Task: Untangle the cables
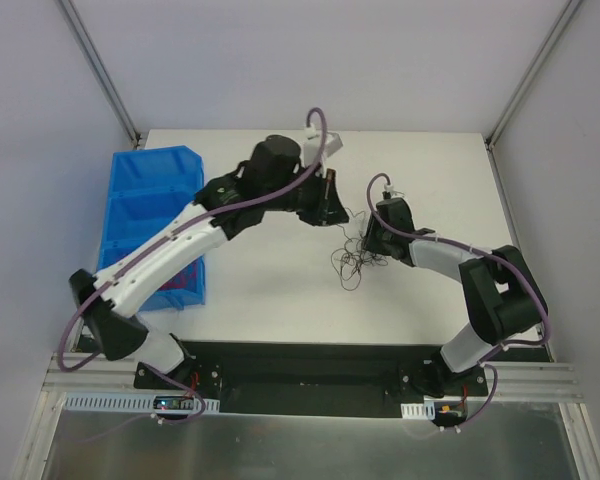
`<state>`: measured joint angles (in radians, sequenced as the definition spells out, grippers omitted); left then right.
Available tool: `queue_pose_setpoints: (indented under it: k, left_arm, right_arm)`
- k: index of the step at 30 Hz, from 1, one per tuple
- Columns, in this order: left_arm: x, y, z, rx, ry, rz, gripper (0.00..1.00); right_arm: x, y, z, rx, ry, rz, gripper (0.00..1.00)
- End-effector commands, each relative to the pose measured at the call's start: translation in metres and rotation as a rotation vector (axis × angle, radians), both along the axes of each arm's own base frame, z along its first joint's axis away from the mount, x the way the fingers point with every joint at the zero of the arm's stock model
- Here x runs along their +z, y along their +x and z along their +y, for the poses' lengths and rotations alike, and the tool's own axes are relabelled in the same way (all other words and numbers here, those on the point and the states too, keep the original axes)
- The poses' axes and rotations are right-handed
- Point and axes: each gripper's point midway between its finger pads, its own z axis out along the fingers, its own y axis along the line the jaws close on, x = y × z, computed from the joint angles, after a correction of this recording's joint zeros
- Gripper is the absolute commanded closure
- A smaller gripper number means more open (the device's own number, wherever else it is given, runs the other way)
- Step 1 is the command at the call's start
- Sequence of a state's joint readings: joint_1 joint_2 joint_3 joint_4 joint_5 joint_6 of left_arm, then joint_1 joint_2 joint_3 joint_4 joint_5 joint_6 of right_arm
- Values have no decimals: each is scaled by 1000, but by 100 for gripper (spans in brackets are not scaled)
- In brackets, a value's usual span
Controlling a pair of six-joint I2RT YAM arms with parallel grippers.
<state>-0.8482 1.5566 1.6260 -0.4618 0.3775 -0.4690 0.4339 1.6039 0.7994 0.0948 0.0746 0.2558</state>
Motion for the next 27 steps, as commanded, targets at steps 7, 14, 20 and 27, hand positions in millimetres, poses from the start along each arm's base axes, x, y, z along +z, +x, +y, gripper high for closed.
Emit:
queue_pose_setpoints:
  k: [7, 14, 20, 27]
  left_arm:
    - [163, -7, 120, 387, -214, -410, 100]
    - [154, -14, 118, 376, -210, -347, 100]
    - [128, -10, 107, 359, -165, -280, 100]
    - [117, -20, 99, 303, -170, -224, 100]
  right_arm:
    - [4, 0, -62, -230, -150, 23, 70]
    - [29, 1, -38, -45, -104, -49, 48]
    - [105, -29, 4, 188, -20, -246, 23]
    - [205, -119, 85, 621, 307, -626, 22]
